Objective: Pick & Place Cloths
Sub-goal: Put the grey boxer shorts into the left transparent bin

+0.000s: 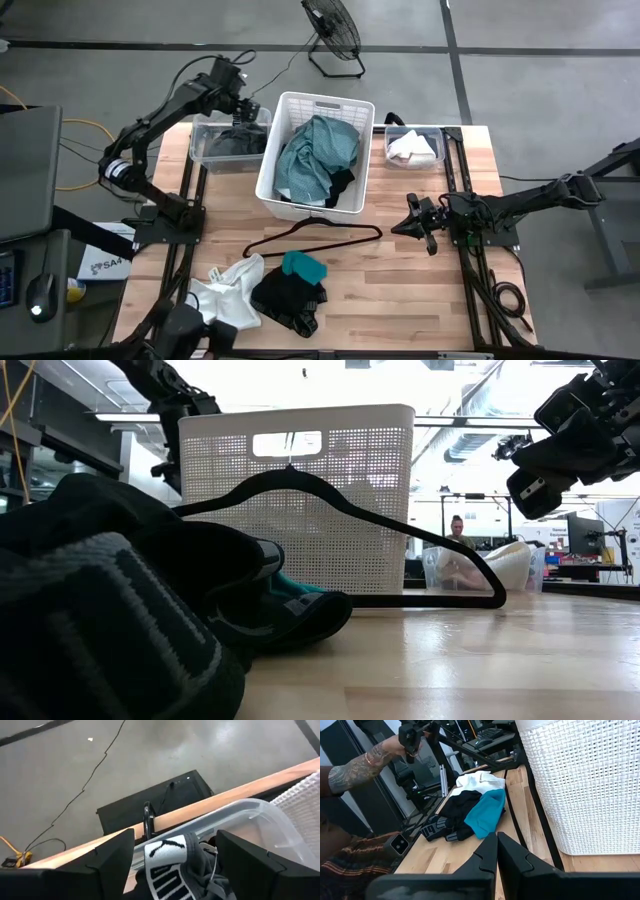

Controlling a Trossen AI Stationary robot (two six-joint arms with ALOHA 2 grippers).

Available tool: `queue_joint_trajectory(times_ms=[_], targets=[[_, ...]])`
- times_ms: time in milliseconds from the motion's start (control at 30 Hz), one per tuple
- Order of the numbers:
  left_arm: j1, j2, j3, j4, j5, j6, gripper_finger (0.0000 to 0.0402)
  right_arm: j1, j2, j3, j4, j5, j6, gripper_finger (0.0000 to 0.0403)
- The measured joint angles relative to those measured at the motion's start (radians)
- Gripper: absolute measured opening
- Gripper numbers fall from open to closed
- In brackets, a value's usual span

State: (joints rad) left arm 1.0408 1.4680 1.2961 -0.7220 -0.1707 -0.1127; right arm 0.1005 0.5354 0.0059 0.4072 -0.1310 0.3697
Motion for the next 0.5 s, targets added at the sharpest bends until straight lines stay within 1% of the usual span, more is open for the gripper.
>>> queue_joint_trajectory(times_ms=[100,333,400,500], targets=[[0.000,0.019,0.000,-0.004,0.030,-0.005,0.0276,0.000,0.000,0.000,0.000,0.000,0.000,0.0003],[0.000,0.053,0.000,-0.029,0.046,-0.008,0.0275,0.000,0.000,0.000,0.000,-0.001,0.000,0.0003],[0.000,0.053,0.000,-0.029,0.050,-0.008,0.0266,0.000,0.000,0.000,0.000,-0.001,0.000,0.0003],[0.000,0.053,0.000,-0.042,0.052,-0.008,0.0233,0.000,0.000,0.000,0.000,0.000,0.000,0.0003]])
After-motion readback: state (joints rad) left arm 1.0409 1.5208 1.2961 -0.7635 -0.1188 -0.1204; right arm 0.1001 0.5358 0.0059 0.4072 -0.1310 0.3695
